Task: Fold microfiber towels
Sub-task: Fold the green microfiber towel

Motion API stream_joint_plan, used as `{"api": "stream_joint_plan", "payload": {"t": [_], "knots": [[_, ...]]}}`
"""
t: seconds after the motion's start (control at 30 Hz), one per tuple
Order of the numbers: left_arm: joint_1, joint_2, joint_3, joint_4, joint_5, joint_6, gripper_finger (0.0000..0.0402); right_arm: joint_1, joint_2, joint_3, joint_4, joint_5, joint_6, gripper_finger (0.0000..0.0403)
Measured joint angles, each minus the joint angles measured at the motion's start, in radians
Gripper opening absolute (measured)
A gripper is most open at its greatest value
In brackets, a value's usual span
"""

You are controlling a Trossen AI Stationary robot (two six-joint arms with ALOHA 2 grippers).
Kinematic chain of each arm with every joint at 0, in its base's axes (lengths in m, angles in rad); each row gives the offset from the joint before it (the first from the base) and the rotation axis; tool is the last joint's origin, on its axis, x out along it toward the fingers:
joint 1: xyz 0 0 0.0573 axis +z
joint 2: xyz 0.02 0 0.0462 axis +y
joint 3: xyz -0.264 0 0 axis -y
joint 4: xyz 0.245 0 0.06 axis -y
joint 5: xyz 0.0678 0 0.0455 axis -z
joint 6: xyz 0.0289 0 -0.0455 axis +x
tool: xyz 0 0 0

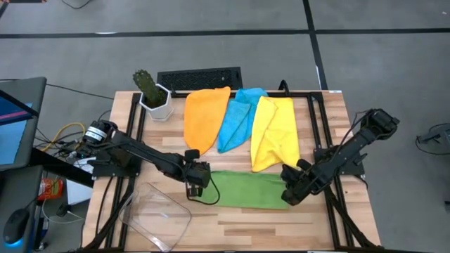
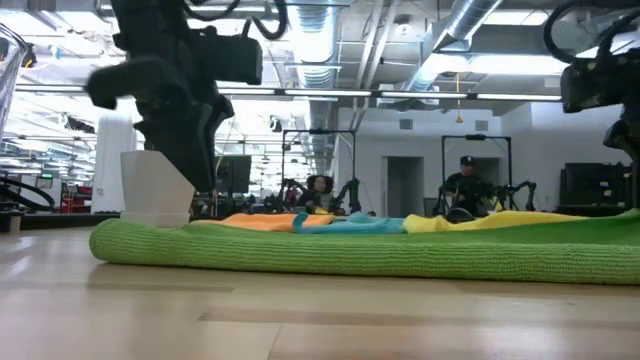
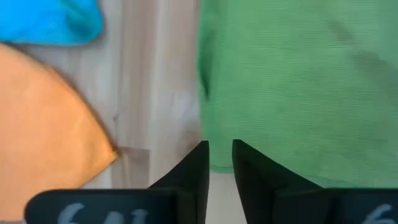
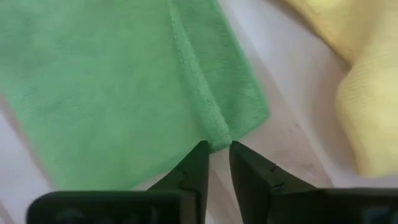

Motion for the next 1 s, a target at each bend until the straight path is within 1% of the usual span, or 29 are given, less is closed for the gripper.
{"api": "stream_joint_plan", "payload": {"t": [0.17,0.23,0.33,0.4,0.5,0.6,0.67,0.7,0.77,0.83,0.93,1.0], "knots": [[0.021,0.000,0.002,-0.005,-0.005,0.003,0.0091,-0.027,0.000,0.000,-0.066,-0.003,0.047,0.0139],[0.032,-0.002,0.011,-0.009,0.003,-0.014,0.0097,-0.032,-0.006,0.000,-0.088,0.012,0.051,0.0159],[0.046,-0.030,0.032,-0.029,0.045,-0.038,0.0100,-0.031,-0.056,0.005,-0.111,0.064,0.057,0.0182],[0.049,-0.069,0.043,-0.022,0.065,-0.057,0.0098,-0.031,-0.106,0.013,-0.121,0.108,0.061,0.0191],[0.040,-0.140,0.043,0.036,0.041,-0.113,0.0091,-0.001,-0.187,0.011,-0.035,0.229,0.053,0.0192],[0.004,-0.199,-0.008,0.247,-0.007,-0.135,0.0075,0.051,-0.231,-0.020,0.078,0.376,0.061,0.0176],[-0.022,-0.213,-0.073,0.407,-0.005,-0.129,0.0057,0.078,-0.228,-0.064,0.151,0.416,0.081,0.0154],[-0.031,-0.212,-0.110,0.484,-0.003,-0.130,0.0045,0.091,-0.221,-0.089,0.186,0.422,0.103,0.0140],[-0.040,-0.211,-0.178,0.579,0.001,-0.139,0.0018,0.118,-0.193,-0.140,0.286,0.418,0.140,0.0109],[-0.038,-0.201,-0.236,0.665,0.008,-0.179,0.0006,0.145,-0.163,-0.176,0.350,0.416,0.175,0.0076],[-0.036,-0.197,-0.302,0.682,-0.002,-0.235,0.0006,0.168,-0.119,-0.194,0.365,0.416,0.239,0.0029],[-0.036,-0.197,-0.336,0.699,-0.026,-0.263,0.0003,0.174,-0.096,-0.206,0.353,0.415,0.276,0.0012]]}}
